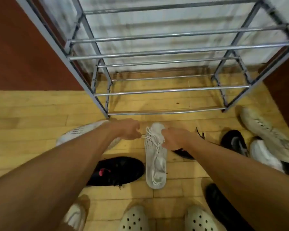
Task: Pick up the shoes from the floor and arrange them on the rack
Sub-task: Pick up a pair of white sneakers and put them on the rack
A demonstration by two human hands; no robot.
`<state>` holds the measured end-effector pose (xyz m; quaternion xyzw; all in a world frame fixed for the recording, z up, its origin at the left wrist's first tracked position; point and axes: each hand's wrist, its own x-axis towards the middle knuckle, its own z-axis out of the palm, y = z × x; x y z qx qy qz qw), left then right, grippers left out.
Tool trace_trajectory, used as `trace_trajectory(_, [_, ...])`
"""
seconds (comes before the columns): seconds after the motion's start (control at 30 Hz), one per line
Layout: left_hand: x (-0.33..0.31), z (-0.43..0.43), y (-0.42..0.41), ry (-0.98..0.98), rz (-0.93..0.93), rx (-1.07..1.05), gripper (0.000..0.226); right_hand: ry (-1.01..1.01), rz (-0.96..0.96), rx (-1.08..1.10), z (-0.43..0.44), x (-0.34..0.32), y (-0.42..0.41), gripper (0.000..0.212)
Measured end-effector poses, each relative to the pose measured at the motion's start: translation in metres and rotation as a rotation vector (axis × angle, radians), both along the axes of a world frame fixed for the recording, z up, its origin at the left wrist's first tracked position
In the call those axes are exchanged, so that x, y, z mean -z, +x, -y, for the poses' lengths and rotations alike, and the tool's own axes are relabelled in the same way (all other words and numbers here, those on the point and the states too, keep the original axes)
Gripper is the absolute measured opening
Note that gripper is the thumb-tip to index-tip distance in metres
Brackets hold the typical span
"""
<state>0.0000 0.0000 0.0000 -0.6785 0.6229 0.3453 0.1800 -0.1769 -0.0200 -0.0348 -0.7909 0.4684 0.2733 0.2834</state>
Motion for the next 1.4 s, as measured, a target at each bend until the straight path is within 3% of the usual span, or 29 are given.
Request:
trace_trajectory(0.1, [0.007,-0.023,-0.016,-0.08,-0.089,-0.057,0.042,0.051,0.002,0.085,-0.016,0.013,-0.006,0.047])
trace_trajectory(0.27, [0.056,-0.067,-0.035,0.041,-0.274,-0.239,0.011,0.158,0.086,0.339,-0.053,0.057,-0.018,0.045])
trace_trajectory(0.43, [0.102,-0.095,-0.041,0.084,-0.347,-0.39,0.024,0.257,0.276,0.823,-0.085,0.097,-0.01,0.055])
trace_trajectory(0.63, [0.101,-0.085,-0.04,0.067,-0.403,-0.456,0.023,0.18,0.362,0.848,-0.082,0.106,-0.006,0.023])
trace_trajectory(0.83, [0.063,-0.07,-0.028,0.151,-0.521,-0.656,0.034,0.287,0.571,1.004,-0.07,0.061,-0.001,0.024])
trace_trajectory(1.03, [0.015,-0.079,0.03,0.126,-0.512,-0.739,0.035,0.458,0.601,0.804,-0.055,0.016,0.028,0.03])
trace_trajectory(1.23, [-0.019,-0.115,0.125,0.145,-0.452,-0.797,0.032,0.28,0.575,0.637,-0.022,0.012,0.079,0.027])
trace_trajectory(1.4, [-0.011,-0.146,0.178,0.089,-0.522,-1.086,0.022,0.154,0.516,0.46,0.008,0.027,0.13,0.025])
